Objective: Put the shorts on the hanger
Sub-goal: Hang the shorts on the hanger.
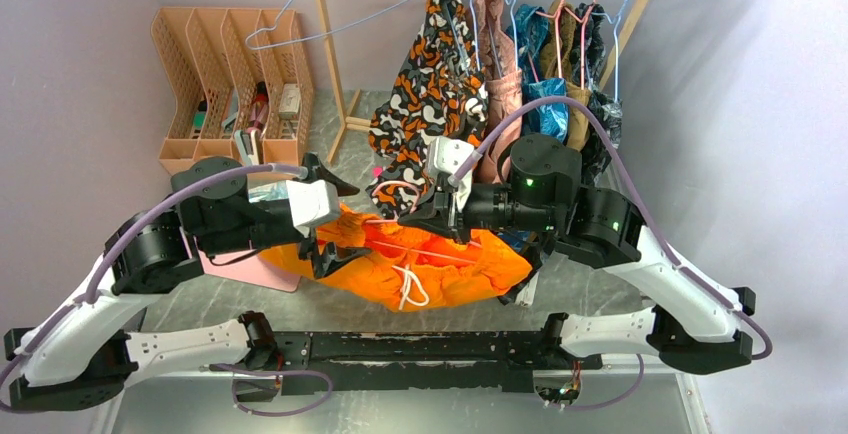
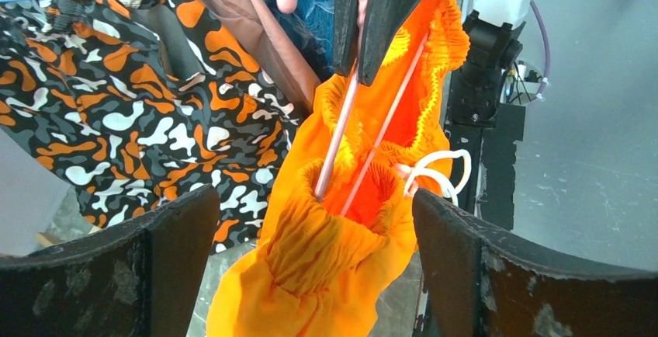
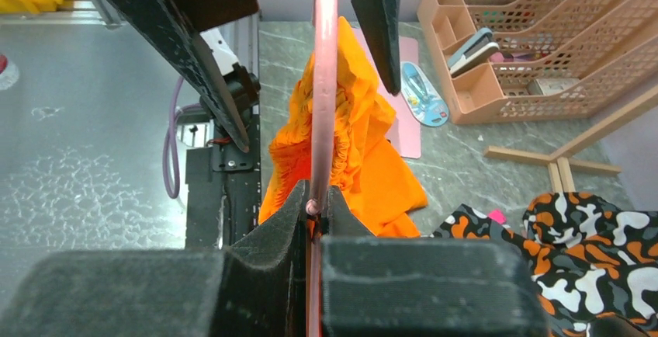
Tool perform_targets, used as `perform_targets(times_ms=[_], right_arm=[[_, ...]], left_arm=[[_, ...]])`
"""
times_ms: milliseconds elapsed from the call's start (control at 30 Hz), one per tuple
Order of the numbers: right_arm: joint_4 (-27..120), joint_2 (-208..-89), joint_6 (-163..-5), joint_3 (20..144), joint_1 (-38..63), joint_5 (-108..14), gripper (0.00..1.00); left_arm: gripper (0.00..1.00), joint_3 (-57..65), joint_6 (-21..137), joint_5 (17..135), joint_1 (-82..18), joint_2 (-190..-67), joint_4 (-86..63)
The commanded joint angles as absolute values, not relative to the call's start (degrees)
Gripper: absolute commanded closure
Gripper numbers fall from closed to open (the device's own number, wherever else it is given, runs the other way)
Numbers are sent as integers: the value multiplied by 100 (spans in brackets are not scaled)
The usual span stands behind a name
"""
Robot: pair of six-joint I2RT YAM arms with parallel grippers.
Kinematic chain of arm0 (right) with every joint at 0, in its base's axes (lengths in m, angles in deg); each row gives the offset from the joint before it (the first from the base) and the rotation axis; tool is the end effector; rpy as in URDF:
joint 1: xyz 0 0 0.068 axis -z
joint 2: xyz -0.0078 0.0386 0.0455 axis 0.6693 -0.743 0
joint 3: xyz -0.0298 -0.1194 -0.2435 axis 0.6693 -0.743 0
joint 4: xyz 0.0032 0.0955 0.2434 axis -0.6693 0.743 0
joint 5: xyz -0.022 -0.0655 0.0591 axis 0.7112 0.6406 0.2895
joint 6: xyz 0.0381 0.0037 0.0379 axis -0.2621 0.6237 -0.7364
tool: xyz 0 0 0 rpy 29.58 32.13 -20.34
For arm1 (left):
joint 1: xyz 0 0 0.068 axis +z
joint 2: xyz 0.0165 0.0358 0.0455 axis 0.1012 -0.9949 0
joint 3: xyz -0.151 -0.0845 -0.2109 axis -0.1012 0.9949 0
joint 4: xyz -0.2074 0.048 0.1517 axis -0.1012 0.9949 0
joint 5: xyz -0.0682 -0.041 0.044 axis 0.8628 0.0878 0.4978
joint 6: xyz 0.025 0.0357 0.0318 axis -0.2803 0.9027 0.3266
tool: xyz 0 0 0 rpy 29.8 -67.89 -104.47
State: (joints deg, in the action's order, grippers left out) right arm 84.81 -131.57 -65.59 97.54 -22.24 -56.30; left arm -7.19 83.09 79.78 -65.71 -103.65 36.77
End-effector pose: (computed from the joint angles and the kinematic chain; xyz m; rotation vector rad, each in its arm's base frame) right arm 0.0788 0.1868 0.4936 -1.3115 1.3276 0.9080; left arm 0.0598 -0.1178 0.4755 1.2336 1.3997 -0.7574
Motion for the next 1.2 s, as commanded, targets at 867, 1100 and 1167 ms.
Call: perform_targets(times_ms=[867, 1100, 1167], right_arm=[[8029, -13108, -6777, 9674, -2224, -5969, 56], [8409, -12733, -6813, 9609, -2228, -4694, 47], [8557, -12687, -6888, 9579, -2225, -4304, 48]], left_arm=[[93, -282, 8357, 8034, -6594, -10368, 3122], [93, -141, 8223, 7600, -6594, -9877, 3254], [93, -121, 8184, 7448, -6593, -9737, 3317]])
